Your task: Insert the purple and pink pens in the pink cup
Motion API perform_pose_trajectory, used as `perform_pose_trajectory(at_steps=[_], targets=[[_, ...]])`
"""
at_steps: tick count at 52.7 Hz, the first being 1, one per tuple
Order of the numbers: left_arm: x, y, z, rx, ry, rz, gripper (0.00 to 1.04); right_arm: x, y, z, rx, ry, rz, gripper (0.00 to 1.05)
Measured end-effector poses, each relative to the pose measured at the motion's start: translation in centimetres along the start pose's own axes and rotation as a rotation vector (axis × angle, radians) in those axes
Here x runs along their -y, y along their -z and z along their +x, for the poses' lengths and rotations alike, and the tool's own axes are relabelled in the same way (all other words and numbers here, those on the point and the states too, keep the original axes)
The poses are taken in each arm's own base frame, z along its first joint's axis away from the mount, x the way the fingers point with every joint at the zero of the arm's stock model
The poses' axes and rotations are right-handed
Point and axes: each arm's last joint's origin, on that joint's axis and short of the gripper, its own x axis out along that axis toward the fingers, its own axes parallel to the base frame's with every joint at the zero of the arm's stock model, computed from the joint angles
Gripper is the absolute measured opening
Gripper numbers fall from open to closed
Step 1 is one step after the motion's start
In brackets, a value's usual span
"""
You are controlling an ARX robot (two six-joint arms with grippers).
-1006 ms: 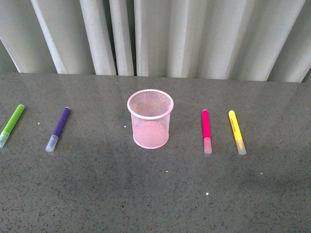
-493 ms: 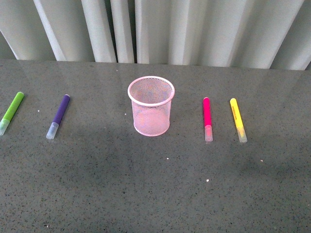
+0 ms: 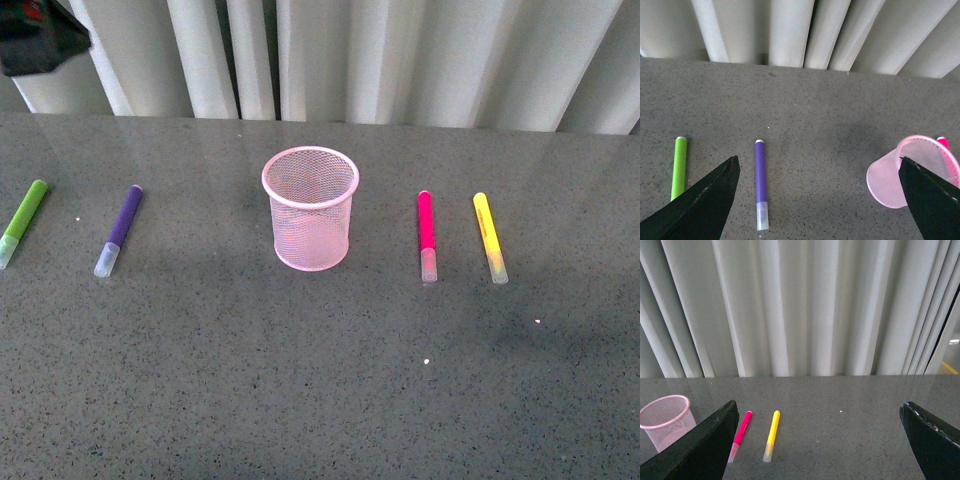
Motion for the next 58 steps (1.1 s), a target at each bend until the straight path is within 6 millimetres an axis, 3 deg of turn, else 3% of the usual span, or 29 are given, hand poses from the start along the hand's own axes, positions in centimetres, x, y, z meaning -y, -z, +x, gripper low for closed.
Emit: perform_pose_trajectory(at_steps=[4,12,24,41,58], targets=[[-0.2,0.4,3.1,-0.060,-0.011,0.046,0.98,0.0,0.0,0.0,0.000,0.000,0.000,0.98],[-1.0,1.2,7.1,-0.139,-0.036,0.067,0.98,0.0,0.0,0.0,0.000,0.000,0.000,0.98],[-2.1,3.0,11.2,-0.242,-0.089,0.085,0.98,0.0,0.0,0.0,0.000,0.000,0.000,0.98],[-4.0,4.8,15.7,-0.328,-0.131,0.077,0.98,0.0,0.0,0.0,0.000,0.000,0.000,0.98],[-4.5,6.5,17.2,-0.381,-0.132,0.072,0.98,0.0,0.0,0.0,0.000,0.000,0.000,0.98]])
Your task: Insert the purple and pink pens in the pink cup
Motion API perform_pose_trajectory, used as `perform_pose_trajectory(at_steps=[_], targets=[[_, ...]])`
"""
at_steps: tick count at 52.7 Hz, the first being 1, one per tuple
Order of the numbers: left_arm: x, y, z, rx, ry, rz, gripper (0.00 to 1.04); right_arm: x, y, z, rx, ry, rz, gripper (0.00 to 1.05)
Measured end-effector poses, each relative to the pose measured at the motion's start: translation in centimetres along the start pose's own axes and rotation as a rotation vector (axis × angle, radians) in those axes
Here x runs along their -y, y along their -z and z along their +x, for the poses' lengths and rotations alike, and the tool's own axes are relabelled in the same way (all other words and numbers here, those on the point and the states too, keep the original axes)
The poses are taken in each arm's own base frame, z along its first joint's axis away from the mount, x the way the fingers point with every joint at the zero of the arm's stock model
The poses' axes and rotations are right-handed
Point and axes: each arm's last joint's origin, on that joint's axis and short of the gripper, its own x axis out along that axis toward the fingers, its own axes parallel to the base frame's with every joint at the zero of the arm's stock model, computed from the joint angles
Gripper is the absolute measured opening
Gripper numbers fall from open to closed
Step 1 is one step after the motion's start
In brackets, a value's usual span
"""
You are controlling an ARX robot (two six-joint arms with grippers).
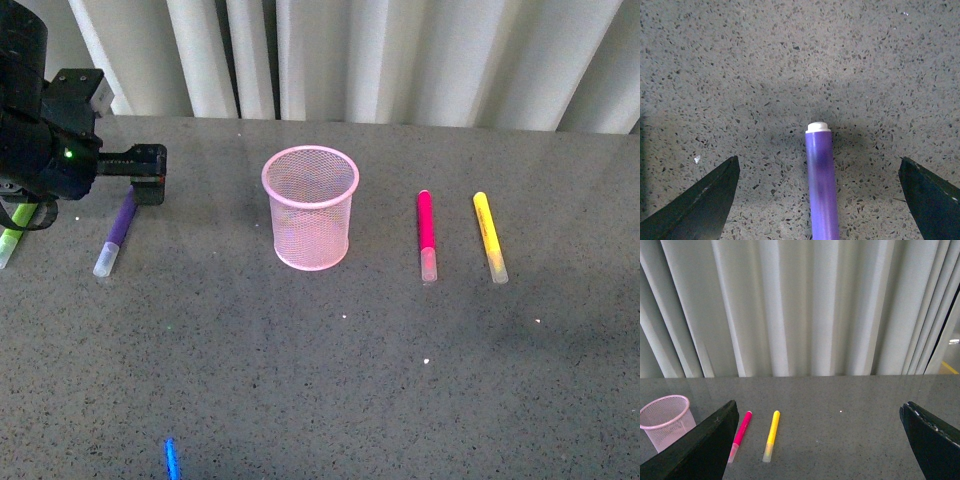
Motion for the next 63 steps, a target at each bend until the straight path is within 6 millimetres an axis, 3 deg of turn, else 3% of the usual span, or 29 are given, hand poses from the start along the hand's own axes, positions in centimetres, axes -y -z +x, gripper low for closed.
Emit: perform_pose_trajectory(at_steps=[26,38,48,56,63], targets=[[0.4,0.4,1.9,-0.051,-0.017,0.026,0.97,0.0,0.0,0.0,0.000,0.000,0.000,0.98],[0.5,0.6,2.0,-0.069,-0.010,0.013,0.52,0.0,0.0,0.0,0.000,0.000,0.000,0.98],[0.7,1.1,0.8,-0.055,0.007,-0.021,0.16,0.0,0.0,0.0,0.000,0.000,0.000,0.98],[2.7,0.9,-1.8,0.036,0.047,-0.024,0.13,0.0,0.0,0.0,0.000,0.000,0.000,0.98],[5.2,-1.5,-5.8,0.251,0.140,-0.053,0.13,0.0,0.0,0.0,0.000,0.000,0.000,0.98]])
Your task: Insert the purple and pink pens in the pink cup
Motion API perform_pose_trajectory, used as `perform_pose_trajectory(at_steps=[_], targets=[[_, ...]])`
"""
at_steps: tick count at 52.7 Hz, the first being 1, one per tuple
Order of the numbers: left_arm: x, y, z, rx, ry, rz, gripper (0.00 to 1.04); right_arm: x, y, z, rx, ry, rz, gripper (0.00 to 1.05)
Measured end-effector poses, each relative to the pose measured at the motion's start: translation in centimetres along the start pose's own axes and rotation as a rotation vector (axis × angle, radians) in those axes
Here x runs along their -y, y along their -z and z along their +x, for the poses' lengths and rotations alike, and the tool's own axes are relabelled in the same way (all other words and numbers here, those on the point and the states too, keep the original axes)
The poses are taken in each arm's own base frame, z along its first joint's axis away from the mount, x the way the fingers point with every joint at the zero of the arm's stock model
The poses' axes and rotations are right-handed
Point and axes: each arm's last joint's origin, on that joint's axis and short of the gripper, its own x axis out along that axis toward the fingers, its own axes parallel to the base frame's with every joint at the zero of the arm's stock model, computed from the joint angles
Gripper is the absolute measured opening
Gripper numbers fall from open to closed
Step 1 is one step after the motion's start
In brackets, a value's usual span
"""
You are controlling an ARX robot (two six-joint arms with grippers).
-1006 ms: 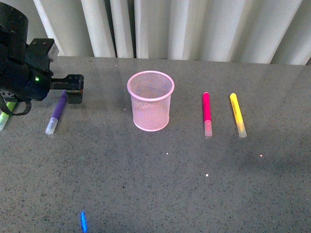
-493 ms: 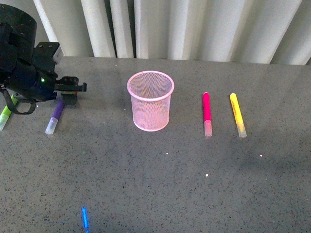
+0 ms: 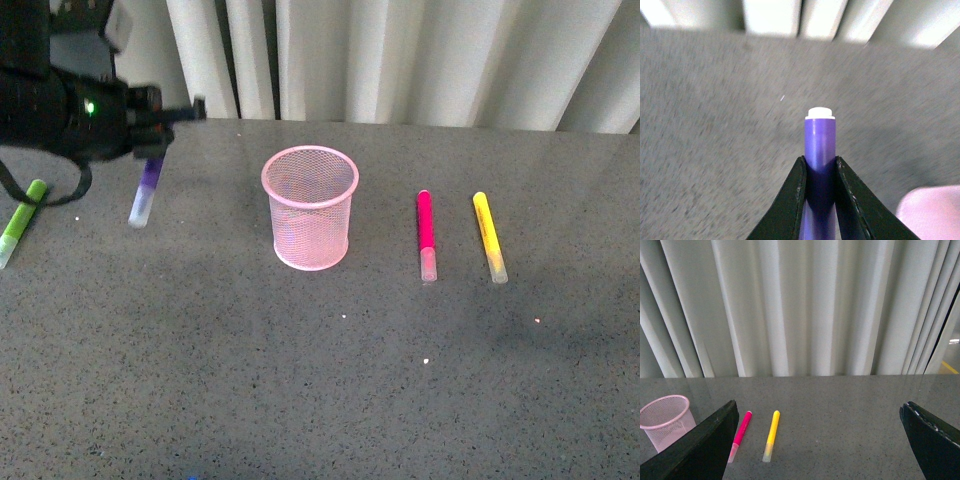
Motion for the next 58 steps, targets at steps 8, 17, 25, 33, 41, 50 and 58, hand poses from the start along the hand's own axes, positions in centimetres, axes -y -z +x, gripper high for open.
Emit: perform_pose_trajectory(at_steps=[8,17,25,33,41,50,58], targets=[[4.1,-2.5,-3.9,0.286,0.100,-0.103,0.13,0.0,0.0,0.0,0.000,0.000,0.000,0.98],[7.7,-1.8,-5.3,0.449,0.150,-0.149,0.13,0.0,0.0,0.0,0.000,0.000,0.000,0.98],[11.1,-0.1,-4.9,0.542,0.147,-0.206,0.13,0.0,0.0,0.0,0.000,0.000,0.000,0.98],[12.5,0.8,-3.7,0.556,0.119,-0.224,0.13,0.0,0.0,0.0,0.000,0.000,0.000,0.98],[13.1,1.4,-2.2,0.540,0.090,-0.236,0.13,0.0,0.0,0.0,0.000,0.000,0.000,0.98],[13.3,2.2,-1.1,0.515,0.074,-0.236,0.13,0.0,0.0,0.0,0.000,0.000,0.000,0.98],[13.3,2.9,-0.3,0.478,0.067,-0.265,0.13,0.0,0.0,0.0,0.000,0.000,0.000,0.98]])
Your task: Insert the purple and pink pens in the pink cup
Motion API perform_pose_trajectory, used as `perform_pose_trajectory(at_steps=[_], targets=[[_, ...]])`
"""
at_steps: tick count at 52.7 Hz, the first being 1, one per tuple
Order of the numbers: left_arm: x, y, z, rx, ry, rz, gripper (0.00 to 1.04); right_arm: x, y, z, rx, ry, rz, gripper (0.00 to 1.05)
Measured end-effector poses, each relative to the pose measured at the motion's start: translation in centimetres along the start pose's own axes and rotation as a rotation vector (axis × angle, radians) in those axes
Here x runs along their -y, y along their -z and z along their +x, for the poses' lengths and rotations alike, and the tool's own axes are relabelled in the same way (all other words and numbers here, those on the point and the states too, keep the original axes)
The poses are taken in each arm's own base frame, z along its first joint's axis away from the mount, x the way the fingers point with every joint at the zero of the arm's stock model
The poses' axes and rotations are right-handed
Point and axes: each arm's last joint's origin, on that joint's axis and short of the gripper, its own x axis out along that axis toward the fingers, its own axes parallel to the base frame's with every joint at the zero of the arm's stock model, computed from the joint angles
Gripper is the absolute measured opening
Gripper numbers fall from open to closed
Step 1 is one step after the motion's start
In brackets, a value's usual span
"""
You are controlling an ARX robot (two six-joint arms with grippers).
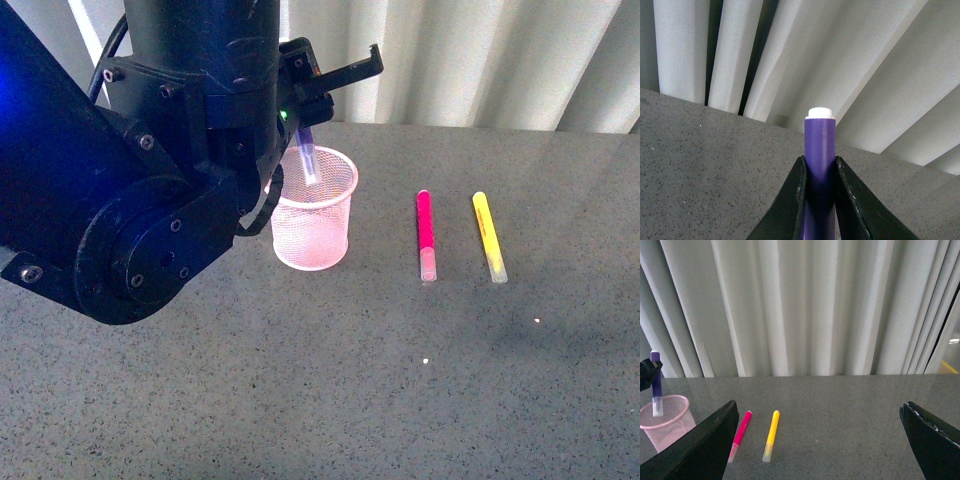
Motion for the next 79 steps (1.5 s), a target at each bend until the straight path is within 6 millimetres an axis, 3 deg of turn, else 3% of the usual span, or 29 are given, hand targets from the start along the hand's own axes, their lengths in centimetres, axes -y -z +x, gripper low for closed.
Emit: perform_pose_trajectory(at_steps=[13,20,26,28,34,38,44,48,51,58,60,63,67,71,79], targets=[[0.0,0.7,0.0,-0.026,-0.010,-0.019,0.14,0.0,0.0,0.0,0.000,0.000,0.000,0.98],[0.0,0.8,-0.1,-0.041,-0.009,-0.046,0.37,0.0,0.0,0.0,0.000,0.000,0.000,0.98],[-0.2,0.7,-0.4,-0.061,-0.013,-0.081,0.66,0.0,0.0,0.0,0.000,0.000,0.000,0.98],[-0.3,0.4,-0.5,-0.067,-0.018,-0.088,0.71,0.0,0.0,0.0,0.000,0.000,0.000,0.98],[-0.5,-1.4,-1.6,-0.083,-0.021,-0.082,0.89,0.0,0.0,0.0,0.000,0.000,0.000,0.98],[-0.7,-3.7,-2.6,-0.119,-0.016,-0.029,1.00,0.0,0.0,0.0,0.000,0.000,0.000,0.98],[-1.8,-7.6,-5.0,-0.256,-0.001,0.122,0.98,0.0,0.0,0.0,0.000,0.000,0.000,0.98],[-3.9,-10.1,-7.9,-0.424,0.010,0.238,0.98,0.0,0.0,0.0,0.000,0.000,0.000,0.98],[-4.9,-10.8,-9.6,-0.485,-0.003,0.277,0.98,0.0,0.0,0.0,0.000,0.001,0.000,0.98],[-5.2,-11.6,-10.1,-0.474,-0.004,0.312,0.98,0.0,0.0,0.0,0.000,0.000,0.000,0.98],[-5.6,-10.9,-10.0,-0.354,-0.058,0.364,0.91,0.0,0.0,0.0,0.000,-0.001,0.000,0.98],[-6.9,-9.8,-11.4,-0.129,-0.103,0.382,0.77,0.0,0.0,0.0,0.000,-0.001,0.000,0.98],[-8.2,-10.6,-13.8,0.057,-0.092,0.363,0.59,0.0,0.0,0.0,0.000,0.000,0.000,0.98],[-8.9,-11.4,-15.6,0.121,-0.083,0.359,0.43,0.0,0.0,0.0,0.000,0.000,0.000,0.98],[-10.5,-10.8,-18.2,0.100,-0.093,0.368,0.14,0.0,0.0,0.0,0.000,0.000,0.000,0.98]])
